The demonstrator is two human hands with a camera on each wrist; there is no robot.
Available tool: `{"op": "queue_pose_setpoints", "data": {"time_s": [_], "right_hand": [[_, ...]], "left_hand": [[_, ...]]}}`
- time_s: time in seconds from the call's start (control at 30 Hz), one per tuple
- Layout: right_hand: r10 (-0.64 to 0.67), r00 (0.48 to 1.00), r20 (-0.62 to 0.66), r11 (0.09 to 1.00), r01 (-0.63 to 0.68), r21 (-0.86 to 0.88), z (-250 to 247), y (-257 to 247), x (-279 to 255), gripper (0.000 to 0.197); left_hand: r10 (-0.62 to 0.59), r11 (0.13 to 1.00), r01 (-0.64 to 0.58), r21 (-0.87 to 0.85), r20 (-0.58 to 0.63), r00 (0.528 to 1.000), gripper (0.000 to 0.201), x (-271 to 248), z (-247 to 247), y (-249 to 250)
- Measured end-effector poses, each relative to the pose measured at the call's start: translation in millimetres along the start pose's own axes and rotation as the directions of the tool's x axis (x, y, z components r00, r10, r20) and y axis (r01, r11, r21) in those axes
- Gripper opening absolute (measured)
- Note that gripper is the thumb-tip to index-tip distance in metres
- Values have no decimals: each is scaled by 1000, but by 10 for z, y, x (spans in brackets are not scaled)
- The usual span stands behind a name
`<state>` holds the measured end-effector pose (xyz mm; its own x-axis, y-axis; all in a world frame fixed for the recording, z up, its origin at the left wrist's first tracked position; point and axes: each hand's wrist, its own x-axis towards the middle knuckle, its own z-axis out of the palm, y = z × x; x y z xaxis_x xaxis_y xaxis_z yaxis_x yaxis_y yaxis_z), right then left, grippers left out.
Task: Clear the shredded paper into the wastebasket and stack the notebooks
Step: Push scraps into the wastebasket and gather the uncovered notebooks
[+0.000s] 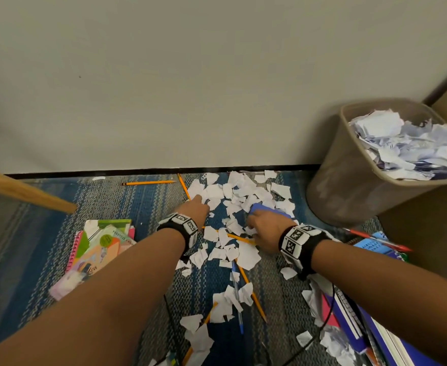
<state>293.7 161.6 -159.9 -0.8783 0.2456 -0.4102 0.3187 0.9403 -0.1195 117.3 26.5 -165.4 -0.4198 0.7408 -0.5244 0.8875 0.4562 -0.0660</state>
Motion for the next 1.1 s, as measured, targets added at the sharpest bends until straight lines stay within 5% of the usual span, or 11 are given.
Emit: {"op": "queue_pose_setpoints", "data": {"time_s": [0.2, 0.33, 0.47, 0.63, 0.77, 0.83, 0.97, 1.1], "right_hand": [[71, 975, 209, 992, -49, -112, 191, -179, 34, 27], [65, 971, 231, 996, -50, -69, 166, -133, 20, 25], [-37, 990, 134, 999, 37, -1, 217, -140, 8, 28], [-38, 979, 201, 995, 56, -84, 293, -278, 119, 25], [-40, 961, 273, 989, 78, -129, 179, -321, 240, 20], [-27, 956, 293, 990, 67, -128, 4, -304, 312, 13], [-20, 988, 156, 988, 43, -146, -372, -187, 431, 25], [21, 998, 59, 984, -10, -180, -586, -3, 530, 50]], "left_hand": [[52, 990, -41, 132, -80, 995, 30, -32, 91, -46], [163, 987, -160, 33, -250, 954, 39, -66, 56, -52], [35, 928, -187, -323, -424, 905, 27, -104, -204, -20], [-203, 818, -188, -544, -577, 791, 23, -92, -519, -189], [-507, 801, 221, -556, -434, 745, 23, -64, -558, -621], [-570, 775, 377, -507, -303, 764, 22, -93, -442, -823], [-506, 851, 445, -281, -204, 838, 28, -80, -214, -991], [-510, 854, 493, -164, -84, 856, 28, -38, -67, -1070]]}}
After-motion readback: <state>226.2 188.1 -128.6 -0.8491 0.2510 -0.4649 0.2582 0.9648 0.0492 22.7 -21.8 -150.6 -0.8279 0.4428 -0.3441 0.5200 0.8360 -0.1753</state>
